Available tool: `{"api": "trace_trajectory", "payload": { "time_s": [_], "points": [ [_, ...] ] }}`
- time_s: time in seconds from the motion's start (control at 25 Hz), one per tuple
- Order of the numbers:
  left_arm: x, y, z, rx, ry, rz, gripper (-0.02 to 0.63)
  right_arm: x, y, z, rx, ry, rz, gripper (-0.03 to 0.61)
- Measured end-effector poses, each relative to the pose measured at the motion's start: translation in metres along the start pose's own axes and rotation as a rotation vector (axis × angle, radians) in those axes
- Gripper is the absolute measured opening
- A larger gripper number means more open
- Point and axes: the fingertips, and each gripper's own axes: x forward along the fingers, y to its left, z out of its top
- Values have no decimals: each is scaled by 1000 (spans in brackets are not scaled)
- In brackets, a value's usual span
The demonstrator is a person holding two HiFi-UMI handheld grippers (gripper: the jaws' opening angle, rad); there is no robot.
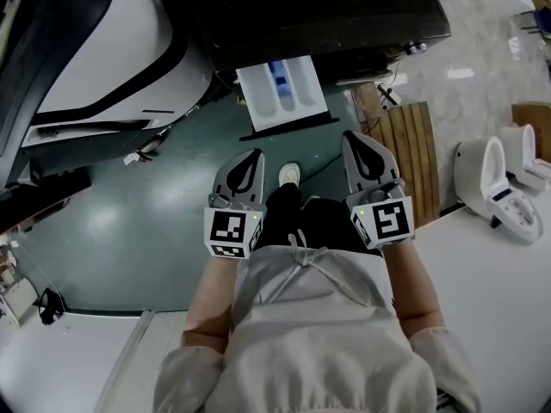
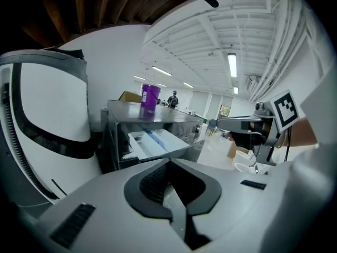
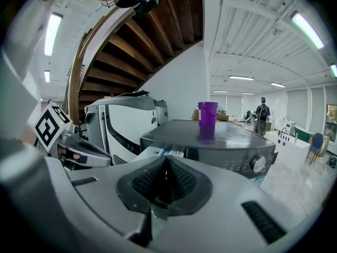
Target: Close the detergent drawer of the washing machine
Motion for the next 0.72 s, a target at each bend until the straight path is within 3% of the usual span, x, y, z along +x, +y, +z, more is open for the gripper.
{"api": "trace_trajectory", "payload": {
  "time_s": [0.12,0.32,0.56,0.72],
  "points": [
    [13,6,-11,-40,21,29,18,12,-2,-5,2,18,30,5],
    [25,8,-24,-41,54,53,18,27,-5,-11,8,32,78,5],
    [31,19,-27,-121,34,147,18,38,-19,-14,-20,33,90,5],
    [37,16,-30,-113,56,156,18,44,-23,-17,-28,40,121,5]
  ]
}}
